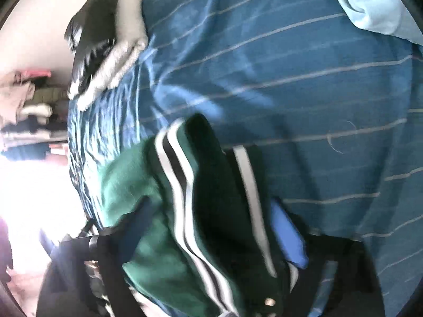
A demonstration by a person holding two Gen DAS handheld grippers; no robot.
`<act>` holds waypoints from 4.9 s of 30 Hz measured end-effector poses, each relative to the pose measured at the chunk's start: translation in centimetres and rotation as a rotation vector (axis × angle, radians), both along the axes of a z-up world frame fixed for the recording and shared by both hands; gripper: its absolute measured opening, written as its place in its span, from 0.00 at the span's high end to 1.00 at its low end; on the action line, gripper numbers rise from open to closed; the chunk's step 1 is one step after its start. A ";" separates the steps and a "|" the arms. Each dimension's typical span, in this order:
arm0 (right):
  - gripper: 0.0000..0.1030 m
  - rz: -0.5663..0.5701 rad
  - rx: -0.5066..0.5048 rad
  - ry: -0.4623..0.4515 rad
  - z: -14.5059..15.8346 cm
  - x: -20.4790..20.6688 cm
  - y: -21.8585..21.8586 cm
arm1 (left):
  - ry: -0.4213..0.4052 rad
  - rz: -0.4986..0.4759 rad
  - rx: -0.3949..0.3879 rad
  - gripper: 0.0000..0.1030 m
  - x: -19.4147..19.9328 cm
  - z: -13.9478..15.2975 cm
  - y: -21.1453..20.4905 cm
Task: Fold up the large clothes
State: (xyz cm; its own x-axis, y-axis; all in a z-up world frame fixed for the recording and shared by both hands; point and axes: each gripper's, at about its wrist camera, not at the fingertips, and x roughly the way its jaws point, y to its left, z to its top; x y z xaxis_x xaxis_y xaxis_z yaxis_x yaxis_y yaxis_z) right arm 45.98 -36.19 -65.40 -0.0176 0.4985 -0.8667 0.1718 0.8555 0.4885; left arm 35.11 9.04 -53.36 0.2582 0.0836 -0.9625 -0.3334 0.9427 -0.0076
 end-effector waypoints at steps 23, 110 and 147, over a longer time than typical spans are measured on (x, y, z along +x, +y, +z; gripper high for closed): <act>0.63 -0.094 0.629 0.158 -9.7 -3.3 2.5 | 0.010 -0.158 -0.431 0.00 2.0 -7.5 -1.8; 0.09 -0.166 -0.744 -0.452 37.2 10.0 27.9 | -0.331 -0.349 0.088 0.01 22.1 25.8 3.0; 0.05 -0.200 -0.727 -0.869 69.4 -27.4 30.3 | -0.551 -0.279 0.085 0.01 -5.9 48.9 3.7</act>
State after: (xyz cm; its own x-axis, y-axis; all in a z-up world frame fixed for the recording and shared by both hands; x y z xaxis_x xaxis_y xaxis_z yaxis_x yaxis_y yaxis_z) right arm 18.60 -5.89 4.02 0.7498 -0.1979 -0.6314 0.1832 0.9790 -0.0894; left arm 29.26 12.74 -4.41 0.7379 0.0118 -0.6748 -0.0426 0.9987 -0.0291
